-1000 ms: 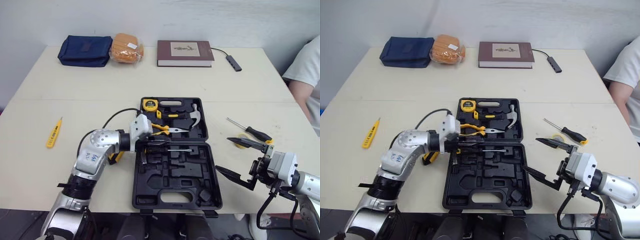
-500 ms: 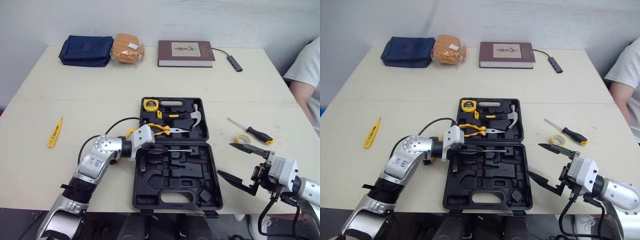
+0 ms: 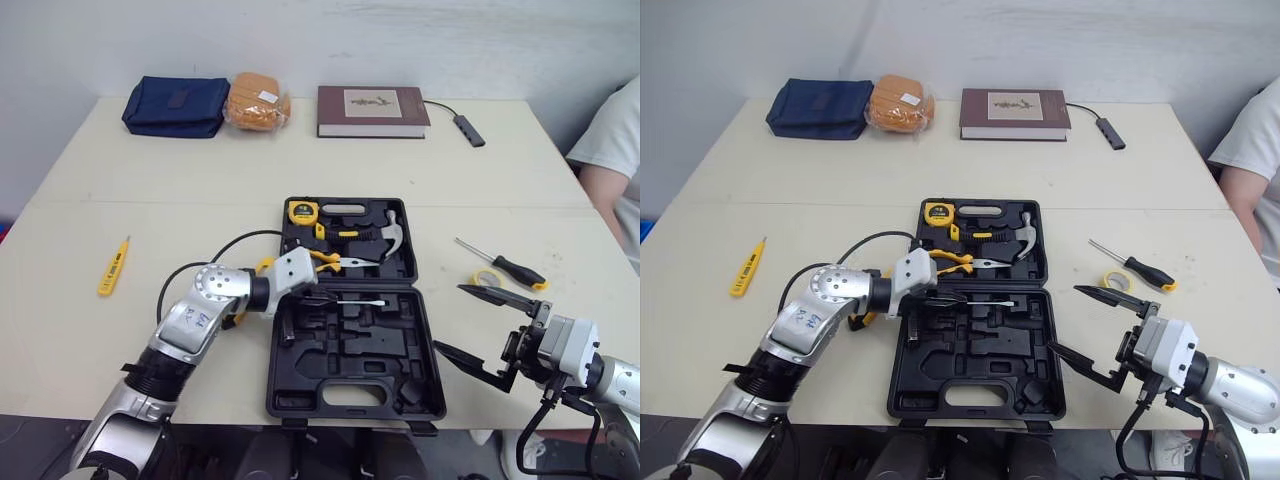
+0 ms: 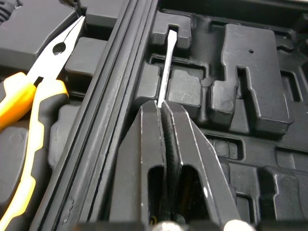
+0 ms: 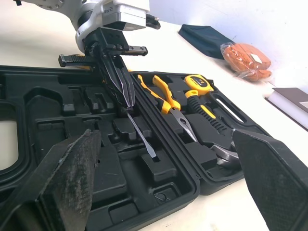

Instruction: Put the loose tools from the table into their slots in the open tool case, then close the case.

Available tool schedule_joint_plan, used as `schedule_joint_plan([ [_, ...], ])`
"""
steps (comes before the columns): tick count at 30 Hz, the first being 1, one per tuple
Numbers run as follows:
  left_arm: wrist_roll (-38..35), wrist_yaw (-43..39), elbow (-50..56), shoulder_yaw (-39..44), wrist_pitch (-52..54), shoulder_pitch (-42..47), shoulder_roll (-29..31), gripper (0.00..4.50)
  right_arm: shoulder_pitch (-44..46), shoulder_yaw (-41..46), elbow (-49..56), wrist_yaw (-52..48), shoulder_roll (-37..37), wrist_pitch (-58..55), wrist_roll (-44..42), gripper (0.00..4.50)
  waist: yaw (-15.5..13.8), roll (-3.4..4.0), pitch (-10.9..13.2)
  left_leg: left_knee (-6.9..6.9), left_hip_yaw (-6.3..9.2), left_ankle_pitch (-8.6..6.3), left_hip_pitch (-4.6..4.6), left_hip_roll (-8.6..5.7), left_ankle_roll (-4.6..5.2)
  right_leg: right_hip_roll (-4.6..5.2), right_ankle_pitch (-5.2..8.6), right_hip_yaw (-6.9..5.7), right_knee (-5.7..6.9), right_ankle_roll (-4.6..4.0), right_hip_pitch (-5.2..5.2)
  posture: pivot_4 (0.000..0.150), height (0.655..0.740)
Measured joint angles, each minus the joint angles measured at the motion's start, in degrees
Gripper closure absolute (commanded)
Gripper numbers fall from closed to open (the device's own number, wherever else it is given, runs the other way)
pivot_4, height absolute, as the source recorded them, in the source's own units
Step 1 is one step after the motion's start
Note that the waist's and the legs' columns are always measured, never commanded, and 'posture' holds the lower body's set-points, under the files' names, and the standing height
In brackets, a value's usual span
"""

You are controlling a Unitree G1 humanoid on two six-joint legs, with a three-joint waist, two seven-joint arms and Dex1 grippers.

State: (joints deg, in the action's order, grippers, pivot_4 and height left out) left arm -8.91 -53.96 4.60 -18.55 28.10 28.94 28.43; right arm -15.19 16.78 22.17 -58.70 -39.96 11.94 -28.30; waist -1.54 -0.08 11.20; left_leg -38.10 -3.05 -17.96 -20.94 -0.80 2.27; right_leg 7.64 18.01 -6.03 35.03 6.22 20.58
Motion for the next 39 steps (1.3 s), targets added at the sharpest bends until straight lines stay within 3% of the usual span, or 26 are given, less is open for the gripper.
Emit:
schedule_joint_plan([
  [4,2.25,1.41,2.75,-3.59,6.26,1.98,1.62,4.44,-0.05,0.0,0.31,1.19,0.05,-0.28,0.11,0.0,-0.01,0.06,-0.97,0.14,0.03,-0.14,0.31,0.03,0.0,-0.02,0.01,-0.01,-0.23,-0.01,-0.32,0.15,0.74],
  [9,4.19,3.91,2.65,-7.0,10.9,3.16,0.11,4.44,0.16,-0.08,1.68,2.89,0.37,-1.99,-0.21,0.0,0.21,0.6,-1.8,0.8,0.03,-0.93,1.67,0.2,0.24,-0.13,0.04,0.05,-1.26,-0.03,-2.09,0.15,0.74],
  [16,3.81,3.14,2.21,-6.45,9.21,3.02,-0.7,4.44,0.96,-0.09,2.76,4.31,0.39,-3.75,-0.66,0.0,0.21,0.9,-2.0,1.05,0.06,-0.68,1.7,0.42,-0.45,-0.31,0.22,-0.09,-1.26,-0.31,-1.67,0.15,0.74],
  [19,0.43,0.88,1.17,-2.15,4.51,1.09,-0.76,4.44,0.87,0.07,2.38,3.91,0.31,-3.93,-0.75,0.0,0.28,1.0,-1.92,1.01,0.02,-0.5,1.22,0.43,-0.49,-0.34,0.24,-0.09,-1.02,-0.36,-1.06,0.15,0.74],
  [25,-7.97,-6.12,1.1,7.89,-7.1,-0.86,0.07,4.44,-0.09,3.81,-0.38,0.39,-0.2,-2.69,-1.29,0.0,-0.06,0.42,-1.27,0.42,0.22,-0.22,-0.25,0.44,-0.22,-0.35,0.18,-0.35,-0.82,-0.38,0.09,0.15,0.74],
  [30,-16.02,-10.94,1.78,20.43,-9.95,-1.78,8.11,4.44,-3.44,10.69,-5.42,-5.05,-3.3,-0.72,-2.28,0.0,0.18,0.52,-1.04,0.35,0.18,-0.27,-0.27,0.42,-0.1,-0.38,0.14,-0.41,-0.97,-0.3,-0.05,0.15,0.74],
  [33,-18.43,-11.14,2.43,26.13,-6.29,-6.74,13.4,3.61,-5.05,16.51,-10.0,-8.41,-5.64,-0.21,-3.07,0.0,0.36,0.58,-0.67,0.36,0.15,-0.3,-0.21,0.42,-0.05,-0.39,0.12,-0.35,-0.94,-0.27,-0.06,0.15,0.74],
  [39,-18.76,-9.2,3.61,40.06,-7.53,-21.19,19.3,0.94,-6.41,25.78,-24.23,-13.36,-7.81,4.45,-3.07,0.0,0.05,0.61,-0.24,0.48,0.19,-0.39,-0.22,0.43,-0.04,-0.29,0.12,-0.35,-1.0,-0.28,0.01,0.15,0.74],
])
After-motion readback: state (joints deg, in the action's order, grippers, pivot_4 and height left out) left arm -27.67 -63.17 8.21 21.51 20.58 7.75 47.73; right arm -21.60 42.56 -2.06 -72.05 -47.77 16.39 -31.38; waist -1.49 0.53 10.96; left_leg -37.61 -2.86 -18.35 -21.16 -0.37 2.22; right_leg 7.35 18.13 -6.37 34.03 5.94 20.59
